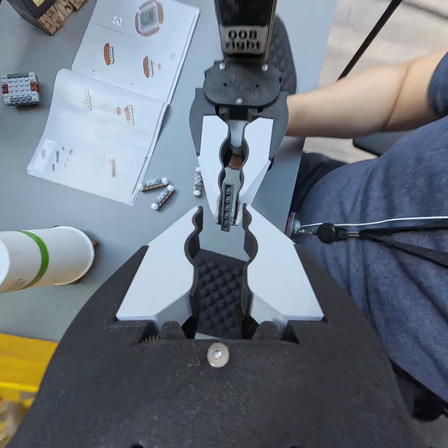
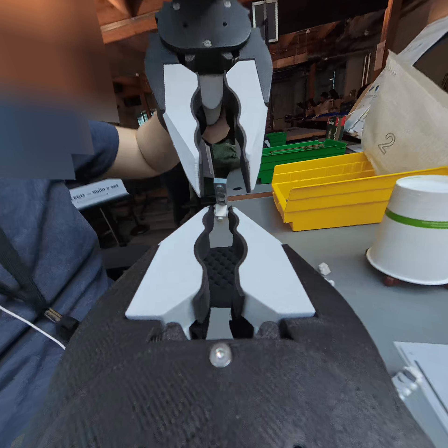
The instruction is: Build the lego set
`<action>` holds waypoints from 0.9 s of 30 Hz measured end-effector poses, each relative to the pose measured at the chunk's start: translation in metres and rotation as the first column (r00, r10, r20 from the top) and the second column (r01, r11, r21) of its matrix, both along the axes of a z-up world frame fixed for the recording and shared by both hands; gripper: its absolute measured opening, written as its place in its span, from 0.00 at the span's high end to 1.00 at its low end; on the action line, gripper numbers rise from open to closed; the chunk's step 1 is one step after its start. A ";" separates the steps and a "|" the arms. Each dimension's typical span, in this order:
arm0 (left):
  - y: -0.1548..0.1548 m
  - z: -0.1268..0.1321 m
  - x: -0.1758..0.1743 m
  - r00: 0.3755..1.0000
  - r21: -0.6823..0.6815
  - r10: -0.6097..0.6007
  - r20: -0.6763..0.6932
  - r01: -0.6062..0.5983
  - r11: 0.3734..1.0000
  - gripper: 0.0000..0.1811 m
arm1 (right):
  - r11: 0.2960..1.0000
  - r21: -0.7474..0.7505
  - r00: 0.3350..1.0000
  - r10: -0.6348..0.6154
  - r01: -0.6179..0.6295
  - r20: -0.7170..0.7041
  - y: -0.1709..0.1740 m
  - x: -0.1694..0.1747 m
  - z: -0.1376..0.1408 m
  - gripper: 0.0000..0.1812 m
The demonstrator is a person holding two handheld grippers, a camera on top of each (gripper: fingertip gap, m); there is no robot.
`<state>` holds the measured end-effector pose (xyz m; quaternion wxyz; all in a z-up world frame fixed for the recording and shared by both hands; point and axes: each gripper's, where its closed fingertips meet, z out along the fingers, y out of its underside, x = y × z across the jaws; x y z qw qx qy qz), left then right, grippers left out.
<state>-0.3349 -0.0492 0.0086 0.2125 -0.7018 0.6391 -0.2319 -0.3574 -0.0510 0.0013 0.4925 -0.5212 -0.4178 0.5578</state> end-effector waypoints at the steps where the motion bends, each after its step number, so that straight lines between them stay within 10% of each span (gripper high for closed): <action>1: 0.003 0.005 0.000 0.996 -0.073 0.024 0.088 -0.017 0.997 0.81 | 0.996 -0.087 0.999 0.020 -0.023 -0.036 0.001 0.001 0.002 0.94; 10: 0.009 0.003 -0.010 0.808 -0.412 0.235 0.540 0.011 0.911 0.90 | 0.890 -0.434 0.983 0.077 -0.142 -0.164 0.005 0.006 0.009 0.95; 27: 0.008 -0.016 -0.004 0.805 -0.435 0.258 0.534 0.000 0.900 0.93 | 0.884 -0.458 0.991 0.039 -0.093 -0.125 0.020 0.005 0.000 0.94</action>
